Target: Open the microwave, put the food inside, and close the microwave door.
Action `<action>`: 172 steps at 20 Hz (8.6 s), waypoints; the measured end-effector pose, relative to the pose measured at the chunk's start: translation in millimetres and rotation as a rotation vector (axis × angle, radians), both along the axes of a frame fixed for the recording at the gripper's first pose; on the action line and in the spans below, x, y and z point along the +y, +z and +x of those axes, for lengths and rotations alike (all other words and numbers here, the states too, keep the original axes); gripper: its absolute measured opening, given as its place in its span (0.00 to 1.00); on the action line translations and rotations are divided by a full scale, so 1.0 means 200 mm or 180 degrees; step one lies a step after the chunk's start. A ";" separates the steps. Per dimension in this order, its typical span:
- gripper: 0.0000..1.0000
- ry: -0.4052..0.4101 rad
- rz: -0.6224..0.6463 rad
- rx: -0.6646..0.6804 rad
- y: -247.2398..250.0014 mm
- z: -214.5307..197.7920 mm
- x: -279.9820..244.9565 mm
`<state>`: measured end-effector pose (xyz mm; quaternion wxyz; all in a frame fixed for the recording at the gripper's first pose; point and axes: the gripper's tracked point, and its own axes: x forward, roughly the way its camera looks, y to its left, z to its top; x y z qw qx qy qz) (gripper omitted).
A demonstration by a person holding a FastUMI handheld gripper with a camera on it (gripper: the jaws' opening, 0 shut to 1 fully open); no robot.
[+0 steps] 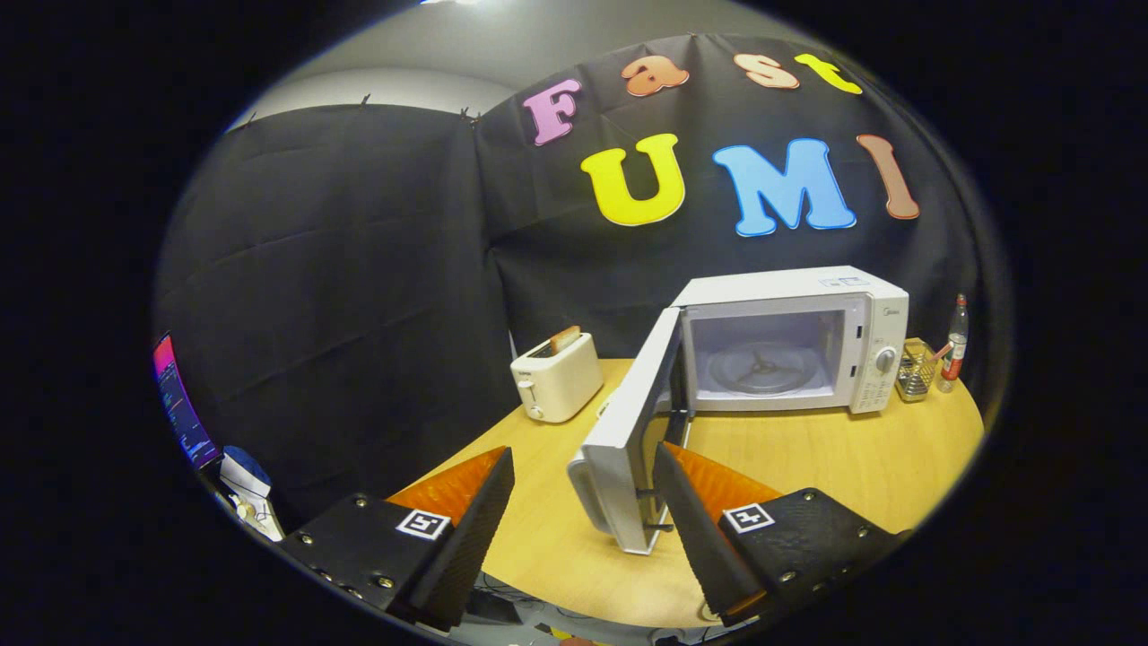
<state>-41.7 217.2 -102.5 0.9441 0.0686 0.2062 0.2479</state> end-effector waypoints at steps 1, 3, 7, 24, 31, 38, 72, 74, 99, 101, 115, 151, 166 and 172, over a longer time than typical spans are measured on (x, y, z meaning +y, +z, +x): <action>0.95 -0.0074 -0.0004 -0.0004 0.00 0.02 -0.06; 0.95 -0.0270 -0.0042 0.0021 -0.04 0.06 -0.20; 0.95 -0.0579 -0.0210 0.0153 -0.16 0.12 -0.47; 0.96 -0.0909 -0.0898 0.1120 -0.92 -0.03 -0.88; 0.96 -0.0834 -0.1025 0.1406 -1.08 -0.07 -0.91; 0.92 -0.0772 -0.1067 0.1567 -1.14 -0.09 -0.90; 0.68 -0.1107 0.0441 0.0585 -0.47 1.00 -0.69; 0.68 -0.1180 0.0541 0.0563 -0.48 1.10 -0.70; 0.71 -0.1789 0.1150 0.0535 -0.85 1.92 -0.63; 0.71 -0.1839 0.1099 0.0544 -0.89 1.94 -0.62; 0.97 -0.1825 0.0700 0.0287 -0.79 1.93 -0.64; 0.97 -0.0068 0.0085 -0.0726 0.14 0.11 0.07; 0.97 0.0828 0.0152 -0.0406 -0.03 -0.13 0.63; 0.85 0.0909 -0.0047 -0.0133 -0.27 -0.06 0.63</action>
